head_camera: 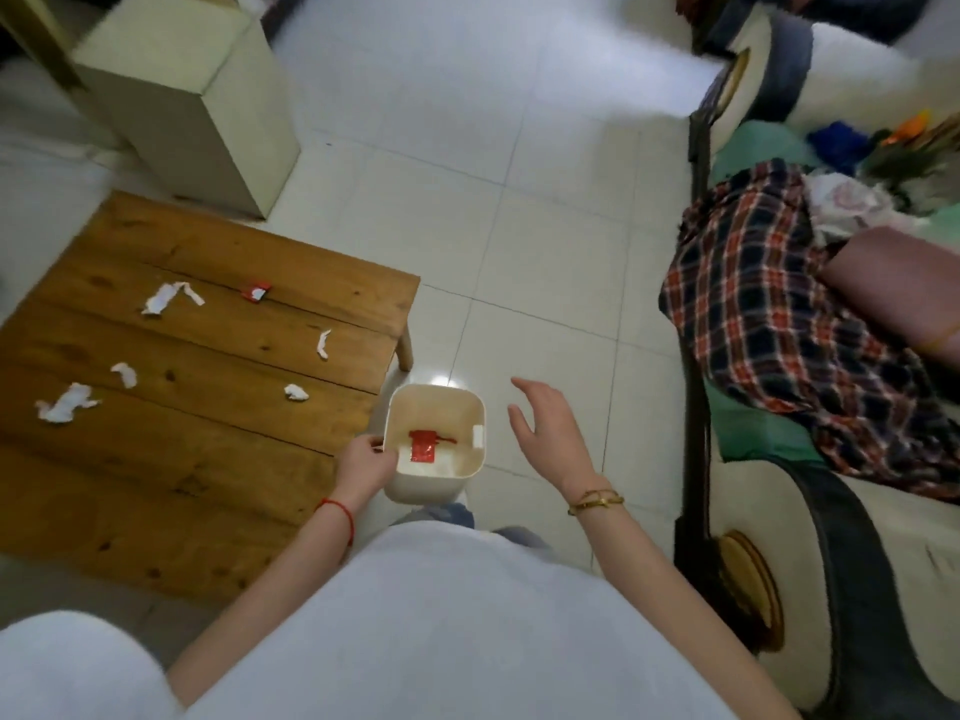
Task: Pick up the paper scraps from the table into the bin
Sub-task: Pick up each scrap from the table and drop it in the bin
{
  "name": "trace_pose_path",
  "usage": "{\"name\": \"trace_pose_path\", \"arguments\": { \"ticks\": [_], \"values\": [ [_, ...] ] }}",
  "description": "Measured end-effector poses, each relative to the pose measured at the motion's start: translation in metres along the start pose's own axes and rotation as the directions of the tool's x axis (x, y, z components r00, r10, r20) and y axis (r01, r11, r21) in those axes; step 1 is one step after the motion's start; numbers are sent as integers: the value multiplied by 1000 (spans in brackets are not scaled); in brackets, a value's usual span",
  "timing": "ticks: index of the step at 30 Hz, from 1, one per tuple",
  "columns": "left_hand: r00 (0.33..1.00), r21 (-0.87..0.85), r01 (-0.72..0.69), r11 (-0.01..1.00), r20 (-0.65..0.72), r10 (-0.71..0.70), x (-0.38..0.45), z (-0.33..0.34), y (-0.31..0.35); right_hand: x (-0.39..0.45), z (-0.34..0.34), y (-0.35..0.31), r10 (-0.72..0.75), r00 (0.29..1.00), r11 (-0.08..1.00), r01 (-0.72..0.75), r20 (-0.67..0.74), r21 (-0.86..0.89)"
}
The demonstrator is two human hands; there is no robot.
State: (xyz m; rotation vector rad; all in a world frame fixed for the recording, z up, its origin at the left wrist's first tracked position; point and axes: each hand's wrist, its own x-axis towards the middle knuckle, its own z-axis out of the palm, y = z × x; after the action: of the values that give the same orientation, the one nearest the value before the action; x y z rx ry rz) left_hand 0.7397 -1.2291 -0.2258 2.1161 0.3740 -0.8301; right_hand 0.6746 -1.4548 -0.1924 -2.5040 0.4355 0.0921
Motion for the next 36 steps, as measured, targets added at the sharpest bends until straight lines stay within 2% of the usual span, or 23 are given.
{"name": "trace_pose_path", "arguments": {
  "ticks": [5, 9, 13, 17, 27, 32, 36],
  "values": [
    [983, -177, 141, 974, -88, -158, 27, -5, 4, 89, 1, -20, -176, 972, 982, 185, 154, -46],
    [950, -319, 222, 922, -144, -278, 42, 3, -3, 147, 15, -34, -305, 905, 940, 336, 298, -61],
    [899, -445, 295, 846, -171, -403, 50, 22, -8, 195, 36, -48, -406, 786, 868, 491, 466, -73],
    [826, -554, 354, 753, -193, -530, 63, 47, -7, 239, 63, -64, -485, 629, 772, 635, 608, -41],
    [671, -747, 375, 550, -190, -716, 119, 109, -4, 325, 160, -88, -532, 339, 570, 821, 776, 32],
    [628, -803, 389, 451, -128, -768, 151, 135, -19, 351, 218, -99, -519, 237, 513, 855, 821, 78],
    [582, -836, 387, 389, -106, -807, 172, 151, -33, 361, 256, -101, -498, 187, 462, 883, 847, 76]
  ]
}}
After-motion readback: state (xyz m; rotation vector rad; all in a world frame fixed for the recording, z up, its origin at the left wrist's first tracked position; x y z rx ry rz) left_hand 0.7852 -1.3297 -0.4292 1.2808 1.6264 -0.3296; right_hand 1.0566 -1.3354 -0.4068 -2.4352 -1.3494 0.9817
